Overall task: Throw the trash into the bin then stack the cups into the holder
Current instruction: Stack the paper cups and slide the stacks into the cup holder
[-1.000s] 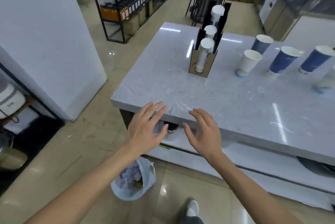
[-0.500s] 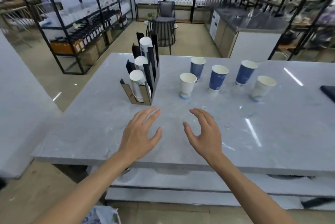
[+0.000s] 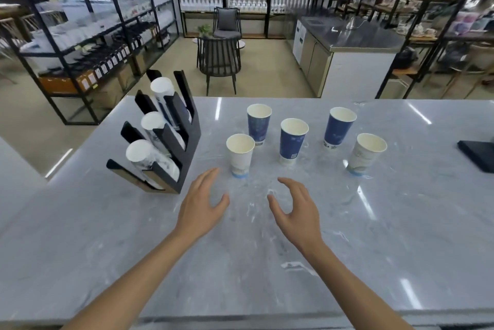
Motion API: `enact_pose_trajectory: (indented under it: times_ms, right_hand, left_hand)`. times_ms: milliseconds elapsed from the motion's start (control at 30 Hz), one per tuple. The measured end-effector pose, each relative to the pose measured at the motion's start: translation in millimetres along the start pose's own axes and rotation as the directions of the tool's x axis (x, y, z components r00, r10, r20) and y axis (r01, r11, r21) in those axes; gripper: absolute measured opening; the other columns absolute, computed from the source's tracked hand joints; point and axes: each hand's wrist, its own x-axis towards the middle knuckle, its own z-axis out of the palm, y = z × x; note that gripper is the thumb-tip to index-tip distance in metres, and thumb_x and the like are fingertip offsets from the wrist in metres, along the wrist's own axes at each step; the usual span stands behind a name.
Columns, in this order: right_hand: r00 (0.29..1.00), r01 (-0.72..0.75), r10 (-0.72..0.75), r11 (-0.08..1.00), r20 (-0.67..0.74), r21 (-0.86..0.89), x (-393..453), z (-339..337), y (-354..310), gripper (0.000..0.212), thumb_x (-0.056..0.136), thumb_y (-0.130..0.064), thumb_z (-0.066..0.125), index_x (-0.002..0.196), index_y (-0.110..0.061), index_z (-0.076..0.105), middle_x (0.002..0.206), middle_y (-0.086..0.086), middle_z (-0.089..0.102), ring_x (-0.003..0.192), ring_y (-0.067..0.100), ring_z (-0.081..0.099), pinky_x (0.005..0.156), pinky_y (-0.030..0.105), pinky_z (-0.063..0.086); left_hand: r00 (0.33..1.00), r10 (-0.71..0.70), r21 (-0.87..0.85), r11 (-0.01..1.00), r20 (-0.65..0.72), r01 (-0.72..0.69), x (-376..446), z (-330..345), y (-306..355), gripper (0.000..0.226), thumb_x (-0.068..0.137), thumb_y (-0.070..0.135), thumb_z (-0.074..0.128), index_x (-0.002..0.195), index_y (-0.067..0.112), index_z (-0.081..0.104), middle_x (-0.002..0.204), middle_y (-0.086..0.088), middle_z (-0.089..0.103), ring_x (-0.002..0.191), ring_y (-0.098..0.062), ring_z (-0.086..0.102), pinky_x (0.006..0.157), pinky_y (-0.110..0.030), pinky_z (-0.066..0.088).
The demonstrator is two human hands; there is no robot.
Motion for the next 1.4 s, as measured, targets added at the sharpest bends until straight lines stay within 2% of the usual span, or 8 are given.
enact_pose_trajectory:
  times_ms: [500, 600, 733, 900, 1033, 1167, 1267, 1400]
  right_hand:
    - [0.956, -0.248, 0.216, 0.957, 0.196, 0.153, 116.8, 81.3, 36.0, 0.062, 0.089, -0.048, 0.072, 0.143, -0.029, 0.049, 0.143, -0.010, 0.058, 0.124, 0.007, 0.057, 0.100, 0.035, 0.056]
    - [0.943, -0.289, 0.256, 0.947, 0.210, 0.140, 117.7, 76.0, 51.7, 0.062, 0.089, -0.051, 0.071, 0.143, -0.031, 0.048, 0.143, -0.010, 0.058, 0.123, 0.007, 0.057, 0.098, 0.032, 0.055]
    - [0.927, -0.330, 0.293, 0.934, 0.232, 0.137, 116.8, 65.9, 70.8, 0.063, 0.089, -0.052, 0.071, 0.144, -0.032, 0.047, 0.145, -0.011, 0.056, 0.126, 0.009, 0.057, 0.099, 0.029, 0.054]
    - [0.925, -0.325, 0.279, 0.932, 0.257, 0.158, 119.4, 53.4, 83.5, 0.061, 0.091, -0.046, 0.072, 0.145, -0.031, 0.048, 0.145, -0.009, 0.057, 0.125, 0.008, 0.057, 0.098, 0.027, 0.053]
    - [0.925, -0.295, 0.223, 0.931, 0.306, 0.214, 118.3, 34.9, 91.7, 0.066, 0.088, -0.047, 0.075, 0.146, -0.031, 0.048, 0.144, -0.013, 0.058, 0.126, 0.006, 0.057, 0.095, 0.020, 0.052]
    - [0.923, -0.295, 0.203, 0.919, 0.328, 0.261, 112.6, 9.9, 107.3, 0.062, 0.086, -0.046, 0.077, 0.142, -0.038, 0.052, 0.137, -0.021, 0.061, 0.123, 0.000, 0.059, 0.084, 0.007, 0.052]
    - [0.926, -0.289, 0.192, 0.916, 0.326, 0.280, 108.2, -10.5, 121.8, 0.055, 0.086, -0.041, 0.079, 0.131, -0.053, 0.050, 0.130, -0.032, 0.061, 0.118, -0.006, 0.060, 0.083, 0.008, 0.054]
    - [0.929, -0.306, 0.220, 0.908, 0.297, 0.285, 103.0, -36.8, 148.0, 0.057, 0.083, -0.039, 0.082, 0.132, -0.046, 0.054, 0.127, -0.028, 0.065, 0.116, -0.004, 0.063, 0.082, 0.015, 0.058]
  left_hand:
    - [0.983, -0.115, -0.316, 0.936, 0.144, 0.156, 135.5, 65.9, -44.5, 0.104, 0.068, 0.040, 0.090, 0.152, 0.028, 0.031, 0.155, 0.008, 0.043, 0.141, -0.014, 0.043, 0.110, -0.045, 0.047]
    - [0.976, -0.168, -0.403, 0.891, 0.135, 0.209, 146.9, 80.6, -41.8, 0.099, 0.065, 0.033, 0.093, 0.147, 0.030, 0.037, 0.144, 0.010, 0.052, 0.134, -0.017, 0.051, 0.107, -0.045, 0.050]
    - [0.971, -0.217, -0.464, 0.853, 0.095, 0.236, 148.1, 100.4, -34.5, 0.085, 0.066, 0.026, 0.094, 0.134, 0.037, 0.046, 0.128, 0.015, 0.059, 0.121, -0.015, 0.061, 0.089, -0.020, 0.049]
    - [0.973, -0.200, -0.511, 0.828, 0.116, 0.231, 139.1, 113.1, -11.2, 0.083, 0.062, 0.029, 0.096, 0.133, 0.034, 0.052, 0.127, 0.018, 0.064, 0.115, 0.007, 0.061, 0.083, -0.004, 0.049]
    - [0.968, -0.195, -0.554, 0.794, 0.156, 0.249, 124.9, 126.6, 17.6, 0.078, 0.057, 0.040, 0.095, 0.122, 0.048, 0.053, 0.120, 0.032, 0.066, 0.111, 0.011, 0.062, 0.083, -0.007, 0.052]
    - [0.968, -0.168, -0.596, 0.764, 0.188, 0.249, 114.6, 151.6, 45.5, 0.077, 0.059, 0.035, 0.096, 0.125, 0.042, 0.056, 0.122, 0.024, 0.068, 0.114, 0.002, 0.065, 0.089, -0.018, 0.056]
    - [0.965, -0.148, -0.598, 0.761, 0.217, 0.252, 108.9, 170.9, 64.0, 0.077, 0.059, 0.038, 0.095, 0.123, 0.053, 0.055, 0.122, 0.029, 0.067, 0.114, 0.006, 0.064, 0.085, -0.012, 0.054]
    - [0.958, -0.088, -0.598, 0.764, 0.273, 0.241, 107.6, 193.1, 85.8, 0.078, 0.063, 0.038, 0.094, 0.129, 0.046, 0.054, 0.128, 0.021, 0.067, 0.122, 0.000, 0.061, 0.096, -0.020, 0.055]
